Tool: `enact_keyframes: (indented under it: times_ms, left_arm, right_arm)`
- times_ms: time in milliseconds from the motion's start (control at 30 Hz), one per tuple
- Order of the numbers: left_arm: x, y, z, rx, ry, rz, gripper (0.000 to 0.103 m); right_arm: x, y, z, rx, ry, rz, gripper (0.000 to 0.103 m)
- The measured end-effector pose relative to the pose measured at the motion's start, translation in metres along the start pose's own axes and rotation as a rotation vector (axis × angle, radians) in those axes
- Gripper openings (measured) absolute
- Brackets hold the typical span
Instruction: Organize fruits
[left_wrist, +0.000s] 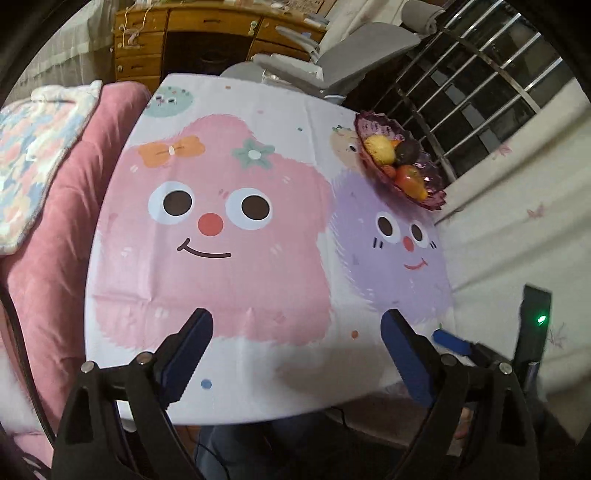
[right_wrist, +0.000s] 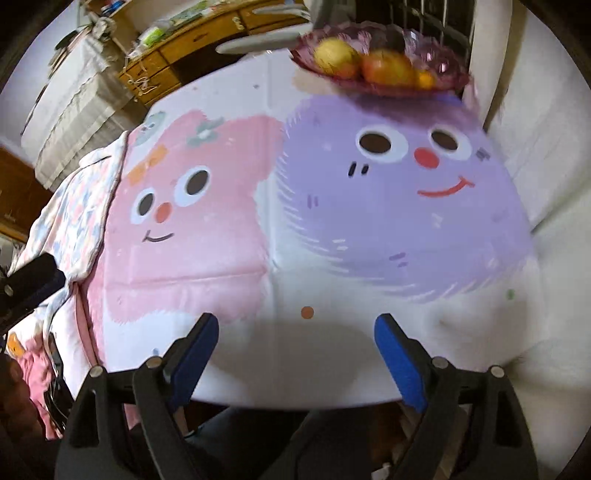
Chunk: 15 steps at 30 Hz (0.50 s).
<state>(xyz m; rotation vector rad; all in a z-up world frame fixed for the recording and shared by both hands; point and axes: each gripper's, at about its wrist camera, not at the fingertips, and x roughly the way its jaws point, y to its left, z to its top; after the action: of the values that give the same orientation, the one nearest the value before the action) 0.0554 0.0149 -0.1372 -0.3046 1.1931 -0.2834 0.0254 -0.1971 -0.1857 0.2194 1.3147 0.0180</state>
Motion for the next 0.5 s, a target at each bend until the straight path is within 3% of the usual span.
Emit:
enact_keyframes:
  times_ms: [200,500]
  left_arm:
    - [-0.044,-0.032,-0.001,0.085,-0.104,0.041,0.092]
    - [-0.09,-0.093,-0.002,0.162,-0.169,0.123,0.093]
  right_arm:
    - [-0.057,0.003,-0.003,-0.06,-0.014,-0.035,0.087]
    - [-0.138,0.012,-0.009,-0.154,-0.069,-0.034,0.088]
